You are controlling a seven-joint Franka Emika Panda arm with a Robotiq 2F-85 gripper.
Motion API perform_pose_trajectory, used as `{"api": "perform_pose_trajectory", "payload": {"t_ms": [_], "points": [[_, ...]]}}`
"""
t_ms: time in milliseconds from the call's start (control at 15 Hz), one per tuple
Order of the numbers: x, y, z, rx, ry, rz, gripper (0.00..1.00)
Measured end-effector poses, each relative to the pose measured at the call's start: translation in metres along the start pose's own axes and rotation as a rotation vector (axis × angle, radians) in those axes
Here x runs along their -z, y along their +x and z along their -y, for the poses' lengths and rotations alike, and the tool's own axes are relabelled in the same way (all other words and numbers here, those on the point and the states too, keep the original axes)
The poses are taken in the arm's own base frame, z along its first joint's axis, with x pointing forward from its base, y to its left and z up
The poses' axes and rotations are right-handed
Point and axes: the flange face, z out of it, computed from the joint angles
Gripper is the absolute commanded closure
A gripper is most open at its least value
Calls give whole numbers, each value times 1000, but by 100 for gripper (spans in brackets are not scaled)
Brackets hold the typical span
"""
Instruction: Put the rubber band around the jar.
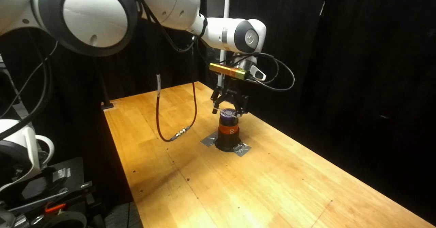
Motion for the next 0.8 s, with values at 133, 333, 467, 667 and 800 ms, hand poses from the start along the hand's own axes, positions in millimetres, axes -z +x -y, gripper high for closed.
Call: {"api": "perform_pose_trajectory", "payload": {"t_ms": [133,333,467,667,800], "points": [[-7,-5,3,-12,-1,8,0],[-12,-10,8,-49,-8,-42,0],[-11,-13,12,-85,-25,-102,0],[-13,-22,18,-136,-57,-191,0],[-17,-29,22,-161,-75,-246,0]]}}
